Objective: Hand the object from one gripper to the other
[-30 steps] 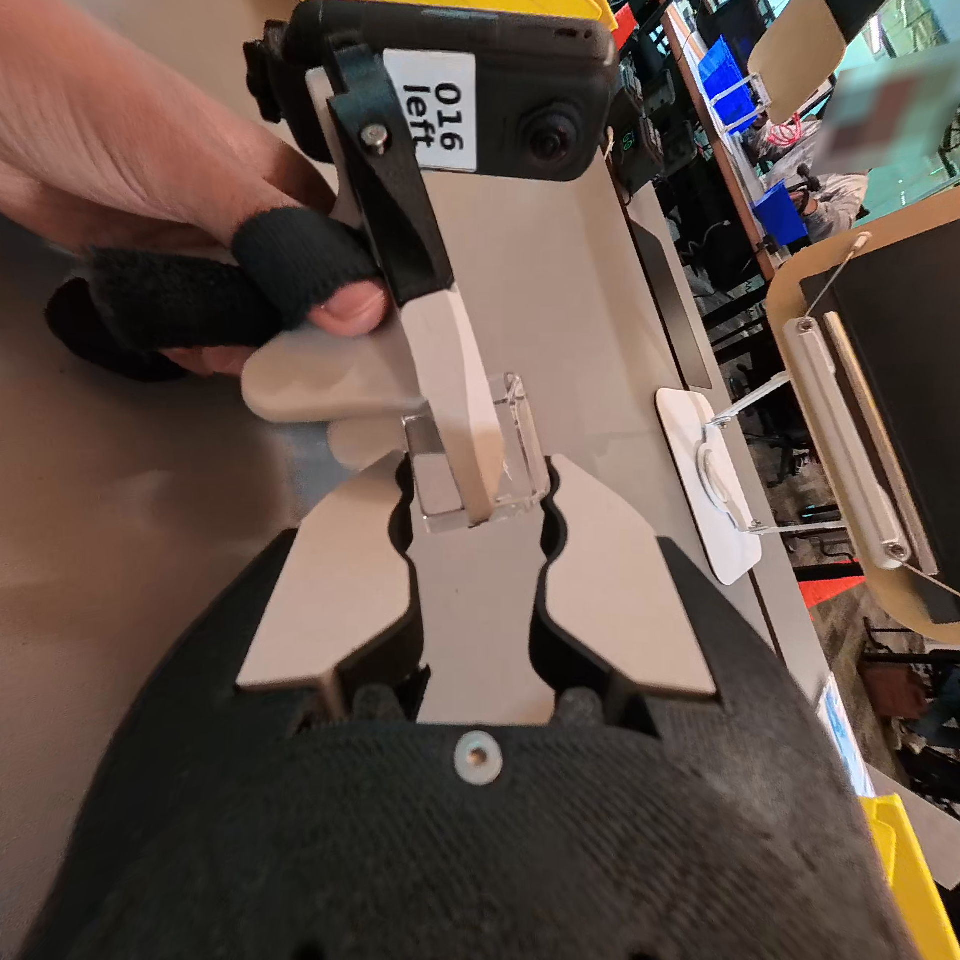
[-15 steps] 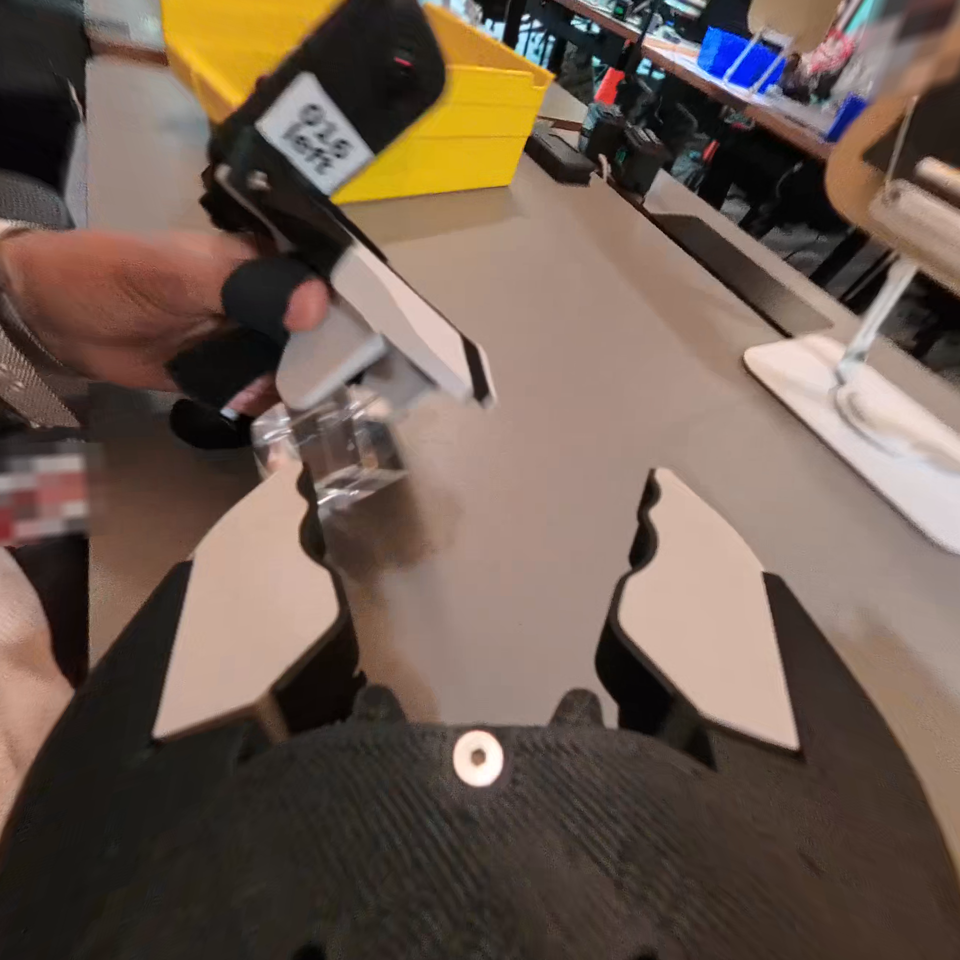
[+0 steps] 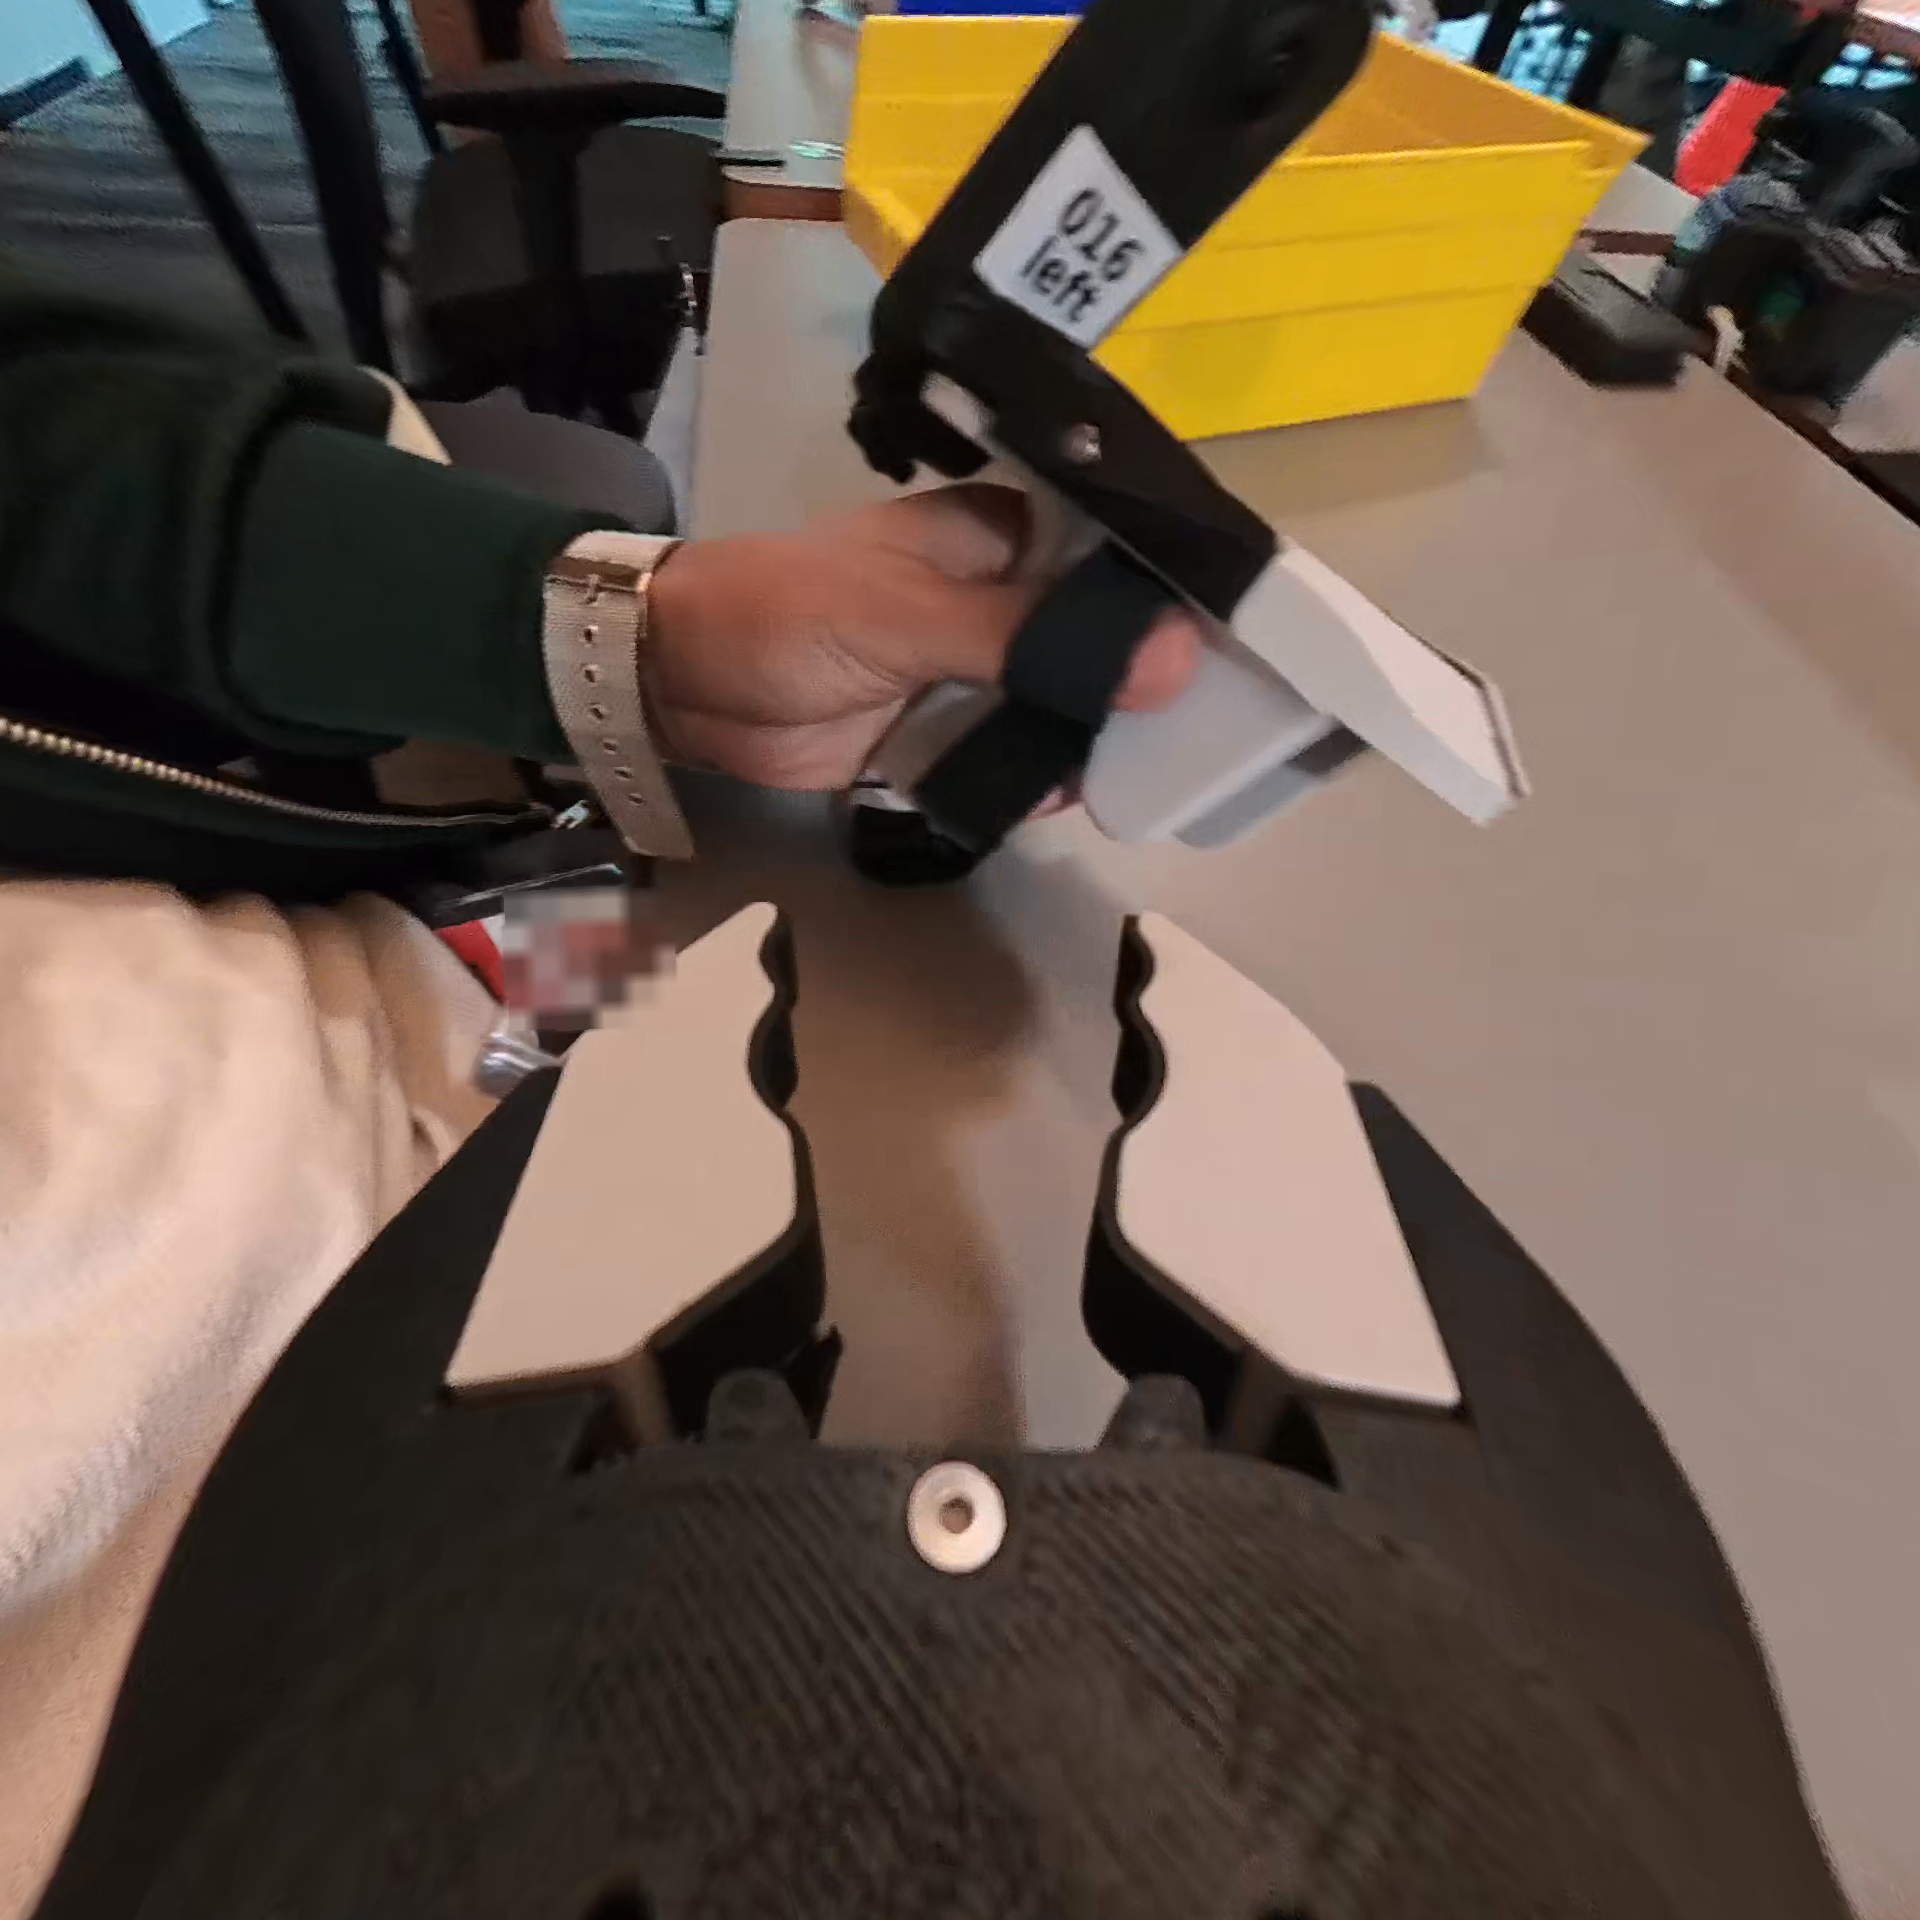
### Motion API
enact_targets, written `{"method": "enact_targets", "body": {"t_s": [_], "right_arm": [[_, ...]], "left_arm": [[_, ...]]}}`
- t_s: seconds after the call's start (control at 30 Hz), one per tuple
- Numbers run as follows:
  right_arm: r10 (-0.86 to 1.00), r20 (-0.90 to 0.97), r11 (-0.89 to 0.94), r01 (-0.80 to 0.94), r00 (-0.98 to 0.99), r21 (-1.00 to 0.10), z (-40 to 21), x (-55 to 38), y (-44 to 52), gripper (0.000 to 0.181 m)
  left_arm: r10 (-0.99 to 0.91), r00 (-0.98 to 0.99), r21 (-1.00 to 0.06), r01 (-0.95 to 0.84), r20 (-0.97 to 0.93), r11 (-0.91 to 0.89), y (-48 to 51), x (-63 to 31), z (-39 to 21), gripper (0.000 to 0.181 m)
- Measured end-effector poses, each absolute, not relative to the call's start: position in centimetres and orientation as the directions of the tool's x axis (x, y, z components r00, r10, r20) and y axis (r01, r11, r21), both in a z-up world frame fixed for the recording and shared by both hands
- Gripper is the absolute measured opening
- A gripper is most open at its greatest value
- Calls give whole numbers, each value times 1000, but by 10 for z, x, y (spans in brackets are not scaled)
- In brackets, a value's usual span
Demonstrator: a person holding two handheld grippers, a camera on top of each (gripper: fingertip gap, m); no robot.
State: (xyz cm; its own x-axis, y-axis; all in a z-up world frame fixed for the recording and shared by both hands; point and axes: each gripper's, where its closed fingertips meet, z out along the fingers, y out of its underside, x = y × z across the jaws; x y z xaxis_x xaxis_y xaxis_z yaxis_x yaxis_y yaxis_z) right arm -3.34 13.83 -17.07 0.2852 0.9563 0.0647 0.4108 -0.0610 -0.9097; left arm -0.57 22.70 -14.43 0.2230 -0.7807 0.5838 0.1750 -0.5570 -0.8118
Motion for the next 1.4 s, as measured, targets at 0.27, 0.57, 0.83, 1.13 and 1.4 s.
{"method": "enact_targets", "body": {"t_s": [0.27,0.57,0.83,1.13,1.4], "right_arm": [[975,58,-58,495,216,-867,-195,-36,129,59],[966,61,-64,459,252,-886,-187,-30,132,59],[968,21,-94,437,251,-895,-186,-29,103,60],[997,-8,-47,516,78,-855,-195,-44,9,36],[982,-145,-187,670,119,-718,-227,-13,-32,26]], "left_arm": [[-781,185,-801,198,596,-565,226,-9,-136,0],[-777,164,-789,233,608,-568,222,-16,-129,4],[-772,153,-781,236,617,-578,184,-23,-128,14],[-754,174,-770,233,634,-594,115,-33,-126,22],[-646,363,-581,-283,672,-763,11,-35,-206,54]]}}
